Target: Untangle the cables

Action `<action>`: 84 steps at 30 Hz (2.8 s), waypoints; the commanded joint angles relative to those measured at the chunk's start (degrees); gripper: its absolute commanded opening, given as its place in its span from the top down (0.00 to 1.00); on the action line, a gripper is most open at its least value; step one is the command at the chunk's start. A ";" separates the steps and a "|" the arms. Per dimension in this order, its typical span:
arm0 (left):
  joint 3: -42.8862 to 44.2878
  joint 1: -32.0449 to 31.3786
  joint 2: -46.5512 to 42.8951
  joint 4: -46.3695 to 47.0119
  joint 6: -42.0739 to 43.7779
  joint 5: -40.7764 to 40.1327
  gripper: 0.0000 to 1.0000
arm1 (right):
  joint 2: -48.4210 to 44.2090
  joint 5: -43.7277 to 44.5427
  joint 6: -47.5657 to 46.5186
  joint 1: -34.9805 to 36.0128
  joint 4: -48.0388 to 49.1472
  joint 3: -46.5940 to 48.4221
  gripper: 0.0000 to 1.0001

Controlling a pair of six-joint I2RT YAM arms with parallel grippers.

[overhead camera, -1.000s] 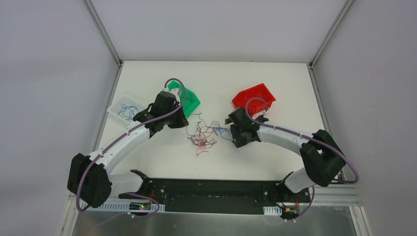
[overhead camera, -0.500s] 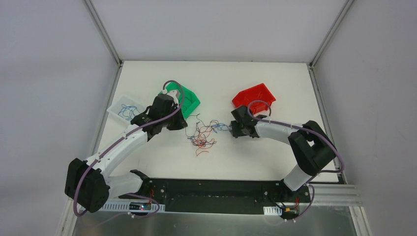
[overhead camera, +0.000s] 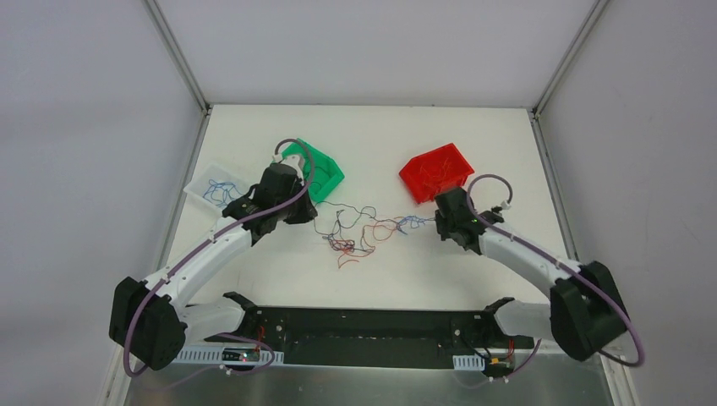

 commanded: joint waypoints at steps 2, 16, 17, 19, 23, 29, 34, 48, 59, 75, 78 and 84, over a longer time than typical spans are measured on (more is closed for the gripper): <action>-0.68 0.02 -3.05 -1.64 -1.42 -8.30 1.00 | -15.29 12.87 -8.61 -4.83 -8.98 -3.71 1.00; 5.22 0.04 1.83 -15.09 -12.85 -27.94 1.00 | -37.26 28.85 -34.19 -17.84 -15.42 2.06 1.00; 5.30 -0.01 1.45 -15.77 -13.75 -29.18 1.00 | -37.55 29.12 -34.91 -18.01 -15.38 2.50 1.00; 5.34 0.03 0.78 -15.90 -13.87 -28.85 1.00 | -37.77 28.05 -36.29 -18.10 -14.92 3.01 1.00; 6.17 0.04 2.23 -15.39 -11.70 -24.50 1.00 | -37.10 22.37 -39.17 -18.13 -13.18 3.81 1.00; 6.51 -0.01 4.84 -16.52 -12.01 -25.03 1.00 | -37.58 27.13 -41.66 -18.27 -13.16 5.37 1.00; 4.58 0.19 -0.53 -22.04 -20.29 -37.82 1.00 | -39.11 33.64 -42.65 -18.34 -14.45 6.40 1.00; 1.48 4.54 -9.93 -28.25 -26.46 -41.78 1.00 | -41.60 44.44 -42.93 -18.76 -16.21 6.50 1.00; -0.82 4.43 -12.41 -7.76 -4.21 -12.84 1.00 | -47.22 8.70 -66.25 -18.69 2.85 1.09 1.00; 3.38 -0.46 -8.52 4.39 5.46 7.62 0.18 | -35.14 -43.25 -66.96 -18.59 14.51 12.44 1.00; 3.33 -1.11 -8.40 9.87 5.58 11.40 0.15 | -31.17 -48.94 -63.16 -18.29 17.25 14.89 1.00; -1.38 -2.26 -7.56 30.31 1.76 19.77 0.10 | -25.93 -52.05 -59.57 -15.13 20.25 16.51 1.00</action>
